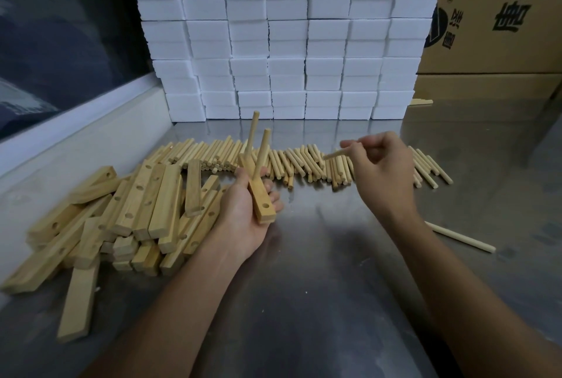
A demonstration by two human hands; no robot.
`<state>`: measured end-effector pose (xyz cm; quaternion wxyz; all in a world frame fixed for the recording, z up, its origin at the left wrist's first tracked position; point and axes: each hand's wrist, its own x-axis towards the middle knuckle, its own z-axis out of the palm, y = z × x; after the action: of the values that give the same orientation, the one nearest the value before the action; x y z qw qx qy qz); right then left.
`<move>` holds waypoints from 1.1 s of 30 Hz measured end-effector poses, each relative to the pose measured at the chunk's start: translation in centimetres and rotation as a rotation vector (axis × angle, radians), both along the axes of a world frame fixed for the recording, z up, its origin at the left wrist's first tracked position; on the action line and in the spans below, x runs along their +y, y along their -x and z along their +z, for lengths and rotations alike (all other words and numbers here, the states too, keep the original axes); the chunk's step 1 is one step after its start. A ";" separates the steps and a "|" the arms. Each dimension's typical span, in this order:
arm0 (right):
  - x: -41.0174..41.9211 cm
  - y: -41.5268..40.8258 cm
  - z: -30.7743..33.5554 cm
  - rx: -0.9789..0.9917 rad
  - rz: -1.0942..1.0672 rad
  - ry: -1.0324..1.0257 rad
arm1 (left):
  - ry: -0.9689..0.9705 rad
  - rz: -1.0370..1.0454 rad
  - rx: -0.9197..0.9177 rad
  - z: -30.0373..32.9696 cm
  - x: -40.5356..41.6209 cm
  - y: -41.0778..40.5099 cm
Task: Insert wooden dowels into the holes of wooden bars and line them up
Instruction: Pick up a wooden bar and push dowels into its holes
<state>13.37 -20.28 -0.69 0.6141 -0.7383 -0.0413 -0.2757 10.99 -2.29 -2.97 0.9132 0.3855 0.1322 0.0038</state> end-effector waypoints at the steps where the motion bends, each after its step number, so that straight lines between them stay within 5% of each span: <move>1: 0.5 0.4 0.3 0.011 0.078 -0.048 | 0.011 -0.002 0.000 0.0 0.0 0.0; 6: 2.6 2.3 0.9 0.164 0.465 -0.321 | 0.026 -0.004 -0.005 0.0 -0.1 -0.1; 11: 4.0 3.3 0.5 0.188 0.608 -0.301 | -0.006 0.017 0.011 -0.1 -0.3 -0.2; 16: 4.5 3.4 0.2 0.162 0.632 -0.296 | -0.010 0.020 0.013 -0.2 -0.2 -0.3; 24: 5.3 3.8 -0.6 -0.095 0.592 0.043 | -0.101 0.027 0.041 -1.0 0.0 -0.6; 33: 5.7 3.6 -0.8 -0.091 0.535 -0.037 | -0.120 0.024 0.065 -0.7 -0.1 -0.3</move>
<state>9.73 -14.56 -1.52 0.6759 -0.6767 -0.2576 -0.1371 11.30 -2.36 -3.69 0.8834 0.4381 0.1661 0.0102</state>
